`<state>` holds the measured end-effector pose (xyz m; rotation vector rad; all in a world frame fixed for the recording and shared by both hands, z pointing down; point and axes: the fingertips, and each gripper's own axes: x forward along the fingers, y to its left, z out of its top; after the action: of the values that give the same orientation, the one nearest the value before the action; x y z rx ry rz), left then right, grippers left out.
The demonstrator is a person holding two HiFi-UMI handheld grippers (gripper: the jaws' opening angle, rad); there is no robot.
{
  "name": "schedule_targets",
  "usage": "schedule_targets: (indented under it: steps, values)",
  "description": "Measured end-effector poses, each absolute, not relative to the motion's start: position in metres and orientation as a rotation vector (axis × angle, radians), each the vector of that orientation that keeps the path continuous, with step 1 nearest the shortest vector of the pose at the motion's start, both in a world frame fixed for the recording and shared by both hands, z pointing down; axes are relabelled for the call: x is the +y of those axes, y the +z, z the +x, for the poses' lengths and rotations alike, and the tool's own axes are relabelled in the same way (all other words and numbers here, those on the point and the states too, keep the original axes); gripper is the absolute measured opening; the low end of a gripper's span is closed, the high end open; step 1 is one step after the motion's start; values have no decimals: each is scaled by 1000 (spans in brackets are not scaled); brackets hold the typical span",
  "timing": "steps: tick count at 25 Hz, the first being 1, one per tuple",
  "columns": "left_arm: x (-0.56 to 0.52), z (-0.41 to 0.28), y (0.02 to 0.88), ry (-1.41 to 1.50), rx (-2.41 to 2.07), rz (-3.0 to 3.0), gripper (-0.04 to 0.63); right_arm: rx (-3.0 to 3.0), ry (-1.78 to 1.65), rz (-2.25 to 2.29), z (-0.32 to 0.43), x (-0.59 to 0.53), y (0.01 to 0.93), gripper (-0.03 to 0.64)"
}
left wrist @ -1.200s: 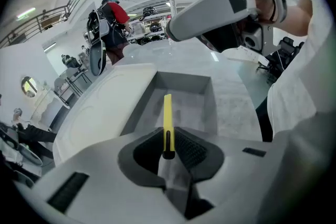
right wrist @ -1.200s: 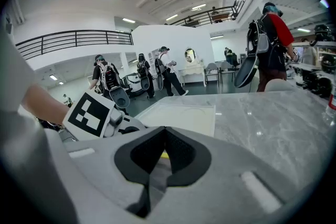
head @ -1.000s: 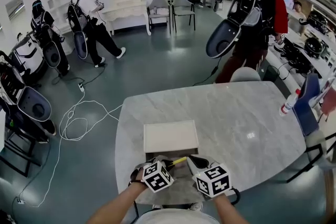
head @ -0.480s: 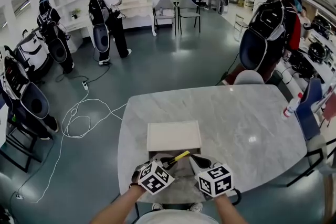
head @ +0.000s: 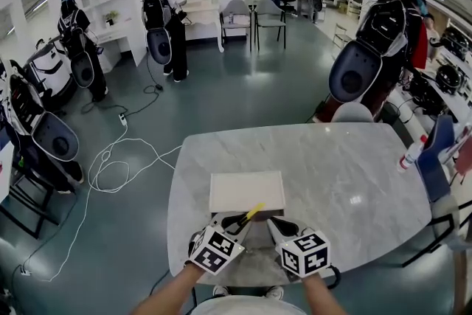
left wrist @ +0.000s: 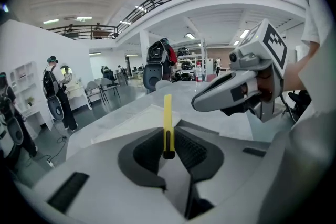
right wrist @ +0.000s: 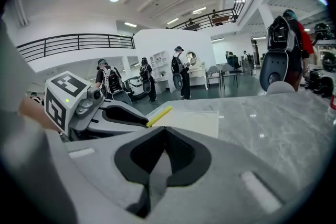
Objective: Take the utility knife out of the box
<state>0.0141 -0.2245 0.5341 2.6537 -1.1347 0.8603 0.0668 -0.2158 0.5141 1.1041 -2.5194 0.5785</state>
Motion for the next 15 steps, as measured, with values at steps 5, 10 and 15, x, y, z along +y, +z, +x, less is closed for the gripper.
schedule_targets:
  steps: [5, 10, 15]
  values:
    - [-230, 10, 521, 747, -1198, 2634, 61, -2536, 573, 1110, 67, -219, 508, 5]
    - [-232, 1, 510, 633, -1246, 2596, 61, -2554, 571, 1129, 68, -222, 499, 5]
    - [-235, -5, 499, 544, -1292, 2577, 61, -2571, 561, 1141, 68, -226, 488, 5]
